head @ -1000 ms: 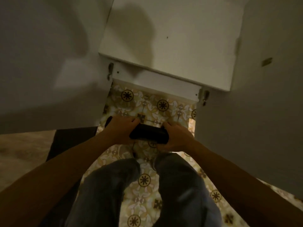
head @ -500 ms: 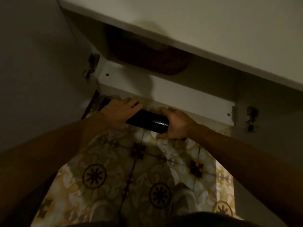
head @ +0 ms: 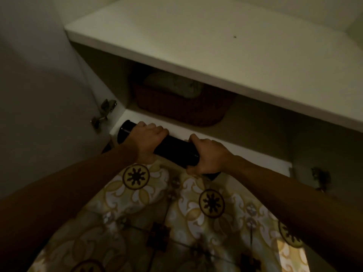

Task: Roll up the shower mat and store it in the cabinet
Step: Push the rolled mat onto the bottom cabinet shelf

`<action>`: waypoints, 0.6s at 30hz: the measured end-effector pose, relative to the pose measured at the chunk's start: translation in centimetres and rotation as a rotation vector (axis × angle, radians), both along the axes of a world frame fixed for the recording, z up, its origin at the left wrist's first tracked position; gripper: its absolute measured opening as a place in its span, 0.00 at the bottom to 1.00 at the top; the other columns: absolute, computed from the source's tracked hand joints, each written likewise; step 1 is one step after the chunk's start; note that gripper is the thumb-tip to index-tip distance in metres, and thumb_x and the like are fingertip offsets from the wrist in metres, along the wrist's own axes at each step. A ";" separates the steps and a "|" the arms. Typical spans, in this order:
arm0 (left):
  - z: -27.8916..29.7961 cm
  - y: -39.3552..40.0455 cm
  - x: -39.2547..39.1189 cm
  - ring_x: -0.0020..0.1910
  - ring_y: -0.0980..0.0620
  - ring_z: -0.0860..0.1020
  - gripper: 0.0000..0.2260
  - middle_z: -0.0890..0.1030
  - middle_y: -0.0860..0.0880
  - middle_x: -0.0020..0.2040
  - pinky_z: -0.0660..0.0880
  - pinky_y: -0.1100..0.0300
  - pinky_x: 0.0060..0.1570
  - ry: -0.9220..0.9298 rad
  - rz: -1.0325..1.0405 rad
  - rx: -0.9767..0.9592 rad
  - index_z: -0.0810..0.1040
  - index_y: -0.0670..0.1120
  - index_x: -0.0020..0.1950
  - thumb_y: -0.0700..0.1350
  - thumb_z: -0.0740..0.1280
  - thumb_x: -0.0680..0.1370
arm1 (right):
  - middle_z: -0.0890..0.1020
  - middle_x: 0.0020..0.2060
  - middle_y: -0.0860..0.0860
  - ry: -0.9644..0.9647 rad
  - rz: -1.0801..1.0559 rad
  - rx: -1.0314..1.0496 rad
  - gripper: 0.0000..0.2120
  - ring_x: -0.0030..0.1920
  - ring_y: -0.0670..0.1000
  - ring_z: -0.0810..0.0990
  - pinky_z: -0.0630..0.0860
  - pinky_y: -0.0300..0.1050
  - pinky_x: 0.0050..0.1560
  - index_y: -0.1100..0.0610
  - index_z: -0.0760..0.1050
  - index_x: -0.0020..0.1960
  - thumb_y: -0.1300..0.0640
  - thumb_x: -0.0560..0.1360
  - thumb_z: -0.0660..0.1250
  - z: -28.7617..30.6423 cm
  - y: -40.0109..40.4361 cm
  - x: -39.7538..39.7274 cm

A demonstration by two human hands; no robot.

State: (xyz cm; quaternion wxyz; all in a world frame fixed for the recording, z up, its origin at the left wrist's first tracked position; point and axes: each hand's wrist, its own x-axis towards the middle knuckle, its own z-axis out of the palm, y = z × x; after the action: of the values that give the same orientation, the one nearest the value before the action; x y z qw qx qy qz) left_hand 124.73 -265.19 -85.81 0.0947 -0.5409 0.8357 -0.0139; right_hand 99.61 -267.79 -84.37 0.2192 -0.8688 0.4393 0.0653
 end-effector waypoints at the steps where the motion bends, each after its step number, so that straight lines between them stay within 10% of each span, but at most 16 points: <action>1: 0.0 -0.1 -0.1 0.59 0.45 0.74 0.33 0.75 0.49 0.62 0.69 0.50 0.55 0.010 0.017 0.013 0.66 0.50 0.70 0.57 0.70 0.67 | 0.77 0.51 0.48 0.010 0.010 -0.044 0.37 0.46 0.53 0.79 0.73 0.46 0.39 0.48 0.64 0.60 0.30 0.59 0.70 -0.2 0.0 0.0; 6: 0.2 -1.4 1.2 0.52 0.47 0.77 0.34 0.78 0.51 0.55 0.70 0.51 0.52 0.073 0.055 -0.001 0.63 0.51 0.65 0.57 0.71 0.64 | 0.70 0.63 0.50 -0.059 0.053 -0.201 0.42 0.60 0.54 0.74 0.76 0.51 0.48 0.48 0.59 0.74 0.35 0.66 0.70 -1.9 0.2 0.0; 18: -1.1 -5.3 3.7 0.60 0.47 0.74 0.29 0.77 0.50 0.59 0.68 0.53 0.58 0.197 0.147 -0.056 0.71 0.51 0.65 0.53 0.70 0.65 | 0.78 0.62 0.50 0.006 0.013 -0.255 0.42 0.55 0.57 0.82 0.80 0.50 0.51 0.48 0.63 0.74 0.35 0.65 0.73 -1.4 -4.2 3.3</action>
State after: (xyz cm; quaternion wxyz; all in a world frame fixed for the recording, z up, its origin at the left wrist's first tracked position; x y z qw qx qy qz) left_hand 128.40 -270.48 -86.87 -0.0021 -0.6018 0.7983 0.0229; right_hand 102.91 -271.97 -85.78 0.1050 -0.8923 0.4389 0.0129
